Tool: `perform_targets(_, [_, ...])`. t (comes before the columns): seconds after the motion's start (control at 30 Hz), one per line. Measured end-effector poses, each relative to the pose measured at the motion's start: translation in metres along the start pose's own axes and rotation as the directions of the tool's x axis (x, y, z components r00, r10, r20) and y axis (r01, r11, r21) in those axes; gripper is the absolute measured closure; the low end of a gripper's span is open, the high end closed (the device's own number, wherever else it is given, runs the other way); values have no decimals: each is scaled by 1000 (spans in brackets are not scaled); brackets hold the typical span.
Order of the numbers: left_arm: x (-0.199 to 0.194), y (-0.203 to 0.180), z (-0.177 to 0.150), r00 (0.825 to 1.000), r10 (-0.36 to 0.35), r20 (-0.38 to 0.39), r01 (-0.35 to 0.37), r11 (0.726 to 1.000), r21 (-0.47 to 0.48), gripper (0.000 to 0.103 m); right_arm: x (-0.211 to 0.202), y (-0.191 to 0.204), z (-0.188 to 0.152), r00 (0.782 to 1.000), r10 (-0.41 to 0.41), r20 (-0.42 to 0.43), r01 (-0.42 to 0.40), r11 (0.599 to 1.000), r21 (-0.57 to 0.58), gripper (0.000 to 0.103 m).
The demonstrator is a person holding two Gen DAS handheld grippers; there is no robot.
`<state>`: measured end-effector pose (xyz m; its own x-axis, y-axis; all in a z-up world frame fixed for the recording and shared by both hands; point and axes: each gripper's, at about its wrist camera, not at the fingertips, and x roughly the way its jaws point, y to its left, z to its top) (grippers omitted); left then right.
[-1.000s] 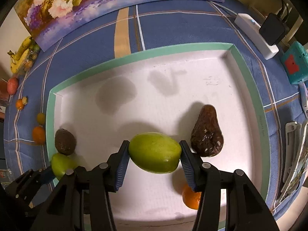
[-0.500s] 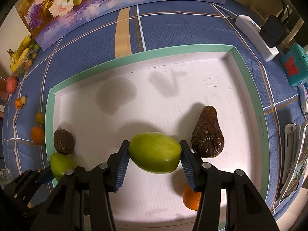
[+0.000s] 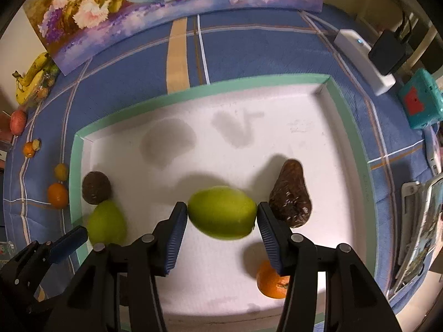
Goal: Organize fruits
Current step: 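Withdraw both open tools from the tray toward the mandarin and small fruit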
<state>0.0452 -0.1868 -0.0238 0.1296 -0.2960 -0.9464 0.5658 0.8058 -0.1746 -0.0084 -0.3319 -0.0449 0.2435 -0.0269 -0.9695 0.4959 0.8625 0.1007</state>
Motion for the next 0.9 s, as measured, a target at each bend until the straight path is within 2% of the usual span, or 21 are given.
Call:
perform_targets(0.5, [-55, 28, 14, 990, -25, 135, 35, 997, -75, 48, -81, -4, 4, 981, 17, 191, -15, 1000, -13, 49])
perform_targets(0.9, [-82, 83, 14, 978, 12, 208, 34, 975, -219, 48, -89, -2, 5, 977, 29, 212, -27, 1000, -14, 50])
